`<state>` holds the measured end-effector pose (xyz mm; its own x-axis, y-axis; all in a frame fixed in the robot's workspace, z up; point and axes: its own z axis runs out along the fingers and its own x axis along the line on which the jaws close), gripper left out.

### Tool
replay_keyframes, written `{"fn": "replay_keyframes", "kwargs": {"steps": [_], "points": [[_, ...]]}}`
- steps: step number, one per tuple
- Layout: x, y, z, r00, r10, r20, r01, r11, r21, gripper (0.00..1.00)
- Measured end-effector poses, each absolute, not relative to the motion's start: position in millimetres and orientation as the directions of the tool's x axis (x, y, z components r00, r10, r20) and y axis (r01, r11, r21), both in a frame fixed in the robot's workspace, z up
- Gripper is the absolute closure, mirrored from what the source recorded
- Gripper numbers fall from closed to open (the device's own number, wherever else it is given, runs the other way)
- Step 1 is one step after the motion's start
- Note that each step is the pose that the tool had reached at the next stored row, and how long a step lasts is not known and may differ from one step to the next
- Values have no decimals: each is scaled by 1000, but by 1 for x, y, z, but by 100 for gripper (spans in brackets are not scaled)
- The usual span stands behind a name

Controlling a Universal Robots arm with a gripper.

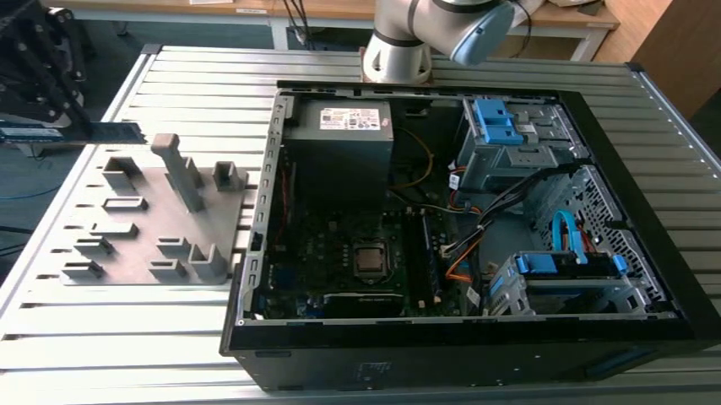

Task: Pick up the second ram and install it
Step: 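Pick up the second ram and move it above second insertion slot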

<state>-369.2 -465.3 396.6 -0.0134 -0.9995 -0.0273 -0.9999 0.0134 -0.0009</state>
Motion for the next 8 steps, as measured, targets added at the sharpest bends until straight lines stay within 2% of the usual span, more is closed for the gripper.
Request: {"fn": "replay_keyframes", "kwargs": {"steps": [8], "points": [[-338,-465,396,-13,-1000,-27,-1000,13,1,86]]}}
